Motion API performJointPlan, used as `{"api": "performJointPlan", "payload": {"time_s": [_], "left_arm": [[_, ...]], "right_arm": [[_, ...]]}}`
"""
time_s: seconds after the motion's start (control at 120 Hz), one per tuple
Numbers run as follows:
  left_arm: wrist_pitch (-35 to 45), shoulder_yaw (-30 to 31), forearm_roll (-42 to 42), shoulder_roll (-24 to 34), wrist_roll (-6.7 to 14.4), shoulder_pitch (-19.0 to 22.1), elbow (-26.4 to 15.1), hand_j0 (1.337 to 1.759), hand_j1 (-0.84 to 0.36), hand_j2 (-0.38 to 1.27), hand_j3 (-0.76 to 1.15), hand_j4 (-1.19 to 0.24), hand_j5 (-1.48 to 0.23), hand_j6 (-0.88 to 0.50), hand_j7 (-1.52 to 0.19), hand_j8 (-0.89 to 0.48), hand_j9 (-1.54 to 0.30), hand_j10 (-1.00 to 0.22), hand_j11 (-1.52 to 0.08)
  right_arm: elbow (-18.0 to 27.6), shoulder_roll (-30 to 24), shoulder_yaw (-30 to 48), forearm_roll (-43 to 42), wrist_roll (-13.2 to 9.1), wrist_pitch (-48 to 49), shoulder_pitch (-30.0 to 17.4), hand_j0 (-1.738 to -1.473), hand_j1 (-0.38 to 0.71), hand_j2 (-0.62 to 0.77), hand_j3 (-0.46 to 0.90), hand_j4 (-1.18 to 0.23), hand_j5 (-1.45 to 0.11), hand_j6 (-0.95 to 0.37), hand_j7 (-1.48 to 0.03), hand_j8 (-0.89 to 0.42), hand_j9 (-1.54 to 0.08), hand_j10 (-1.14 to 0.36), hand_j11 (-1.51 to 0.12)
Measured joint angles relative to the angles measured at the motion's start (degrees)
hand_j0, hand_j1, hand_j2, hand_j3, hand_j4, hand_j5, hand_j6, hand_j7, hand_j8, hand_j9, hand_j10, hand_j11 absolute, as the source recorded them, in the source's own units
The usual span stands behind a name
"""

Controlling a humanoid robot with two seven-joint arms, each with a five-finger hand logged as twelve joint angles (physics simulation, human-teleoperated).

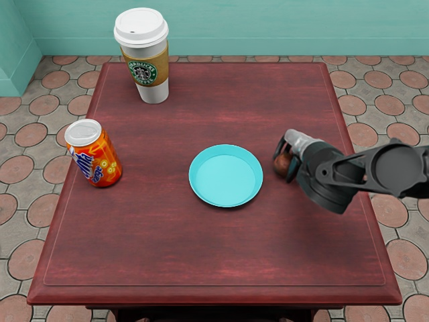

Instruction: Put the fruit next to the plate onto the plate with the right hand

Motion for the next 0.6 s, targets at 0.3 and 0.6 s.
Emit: {"api": "performJointPlan", "payload": {"time_s": [0.3,0.6], "left_arm": [[0.0,0.0,0.0,0.0,0.0,0.0,0.0,1.658,0.35,0.0,0.0,0.0,0.0,0.0,0.0,0.0,0.0,0.0,0.0],[0.0,0.0,0.0,0.0,0.0,0.0,0.0,1.658,0.35,0.0,0.0,0.0,0.0,0.0,0.0,0.0,0.0,0.0,0.0]], "right_arm": [[-0.12,-0.18,0.11,4.36,-0.09,0.6,2.54,-1.646,0.24,0.23,0.0,-0.57,-1.2,-0.36,-1.12,-0.29,-1.16,-0.41,-1.17],[1.85,2.74,0.07,13.06,-0.08,1.66,10.15,-1.65,0.24,0.23,0.0,-0.56,-1.24,-0.34,-1.13,-0.29,-1.16,-0.43,-1.16]]}}
